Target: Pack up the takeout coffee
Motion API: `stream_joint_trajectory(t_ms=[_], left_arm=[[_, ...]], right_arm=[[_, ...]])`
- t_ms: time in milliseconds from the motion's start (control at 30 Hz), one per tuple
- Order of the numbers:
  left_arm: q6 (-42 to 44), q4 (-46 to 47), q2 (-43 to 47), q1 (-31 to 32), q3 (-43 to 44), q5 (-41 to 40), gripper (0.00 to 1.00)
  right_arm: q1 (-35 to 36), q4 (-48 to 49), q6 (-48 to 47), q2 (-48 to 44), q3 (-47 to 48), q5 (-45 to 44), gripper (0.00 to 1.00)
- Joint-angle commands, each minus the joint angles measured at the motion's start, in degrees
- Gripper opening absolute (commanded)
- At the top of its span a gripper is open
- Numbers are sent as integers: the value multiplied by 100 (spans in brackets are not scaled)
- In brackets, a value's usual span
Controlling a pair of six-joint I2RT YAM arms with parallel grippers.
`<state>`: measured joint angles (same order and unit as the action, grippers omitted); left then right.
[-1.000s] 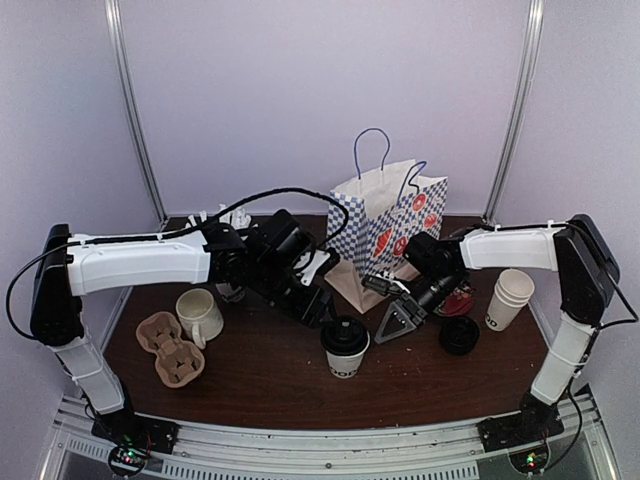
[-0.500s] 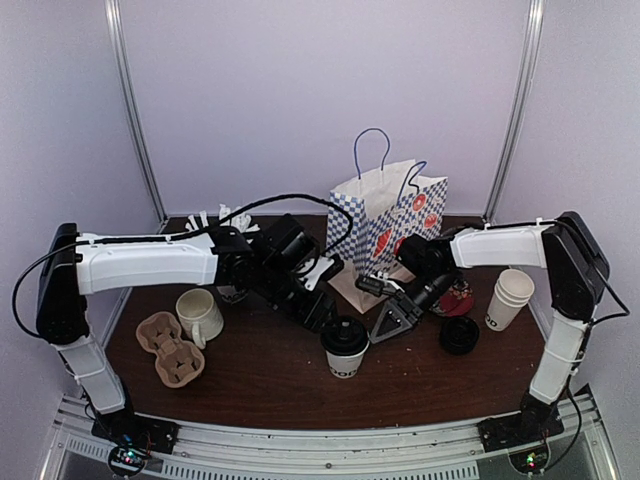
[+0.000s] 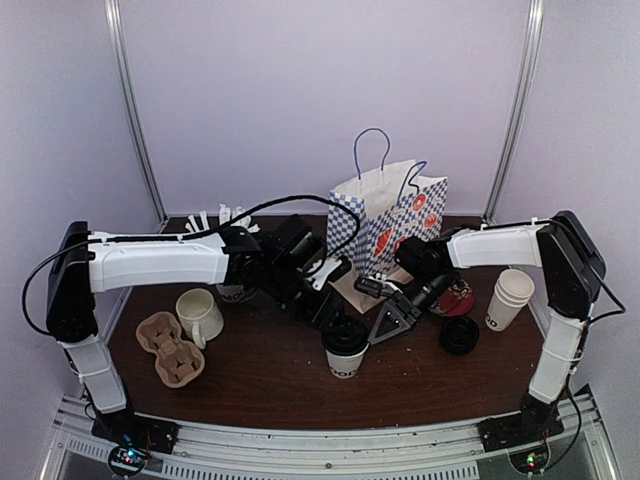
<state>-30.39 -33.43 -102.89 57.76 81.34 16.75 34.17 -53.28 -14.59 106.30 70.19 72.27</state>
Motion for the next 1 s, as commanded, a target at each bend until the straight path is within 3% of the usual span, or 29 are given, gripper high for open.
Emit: stream_joint_trajectory(t_ms=[0, 567, 967], left_arm=[[-2, 232, -127, 20, 232, 130, 57], [359, -424, -1, 35, 468, -645, 68], [393, -471, -140, 22, 180, -381, 55]], right_arm=[[37, -51, 12, 80, 134, 146, 40], [37, -52, 301, 118, 302, -131, 39], [36, -74, 426, 410, 416, -608, 36]])
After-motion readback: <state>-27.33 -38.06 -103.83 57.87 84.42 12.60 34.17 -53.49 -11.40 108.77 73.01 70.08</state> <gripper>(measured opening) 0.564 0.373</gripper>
